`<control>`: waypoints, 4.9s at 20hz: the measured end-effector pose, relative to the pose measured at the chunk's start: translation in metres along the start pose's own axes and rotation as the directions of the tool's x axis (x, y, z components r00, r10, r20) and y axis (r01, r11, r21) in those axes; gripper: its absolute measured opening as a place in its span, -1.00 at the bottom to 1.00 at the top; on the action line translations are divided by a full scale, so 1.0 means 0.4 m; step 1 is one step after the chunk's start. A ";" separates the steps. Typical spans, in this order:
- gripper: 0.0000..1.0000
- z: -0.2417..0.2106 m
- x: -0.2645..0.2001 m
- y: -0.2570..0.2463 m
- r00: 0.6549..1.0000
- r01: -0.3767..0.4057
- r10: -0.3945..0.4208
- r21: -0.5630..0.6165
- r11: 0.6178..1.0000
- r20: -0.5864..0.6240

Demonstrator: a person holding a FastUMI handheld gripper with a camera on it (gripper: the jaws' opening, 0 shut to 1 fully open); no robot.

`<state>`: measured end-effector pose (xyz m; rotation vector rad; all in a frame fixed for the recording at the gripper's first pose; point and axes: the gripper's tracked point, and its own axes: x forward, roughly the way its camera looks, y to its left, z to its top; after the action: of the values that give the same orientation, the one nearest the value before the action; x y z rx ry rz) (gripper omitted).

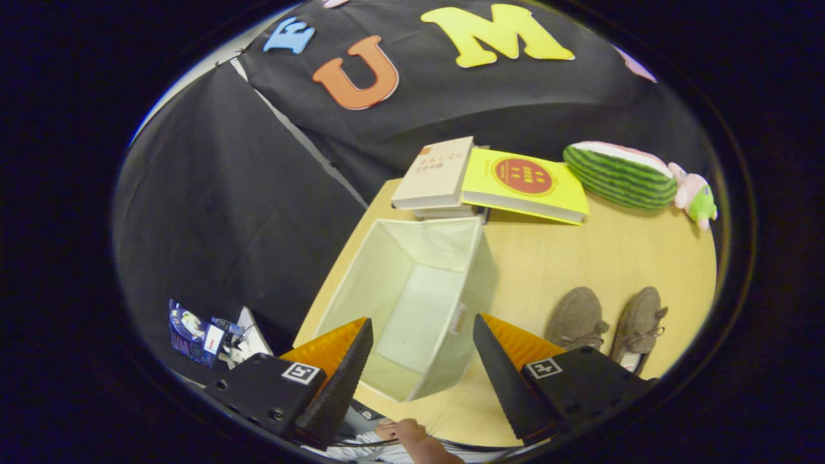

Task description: Open the storage box then place both shoes into the box .Put the left shoe in first, then the right shoe, with the right side of both shoes facing outward in a uniform manner.

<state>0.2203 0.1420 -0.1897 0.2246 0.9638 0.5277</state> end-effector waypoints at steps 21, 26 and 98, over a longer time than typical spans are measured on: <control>-0.52 -0.307 0.068 -0.544 0.872 0.363 -0.322 0.044 0.931 -0.369; -0.87 -0.286 0.046 -0.510 0.889 0.336 -0.271 0.123 0.934 -0.369; 0.83 -0.290 -0.229 -0.772 0.662 0.695 -0.634 0.009 0.719 -0.399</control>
<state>0.1831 -0.1746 -0.3148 -0.1071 1.3742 -0.2157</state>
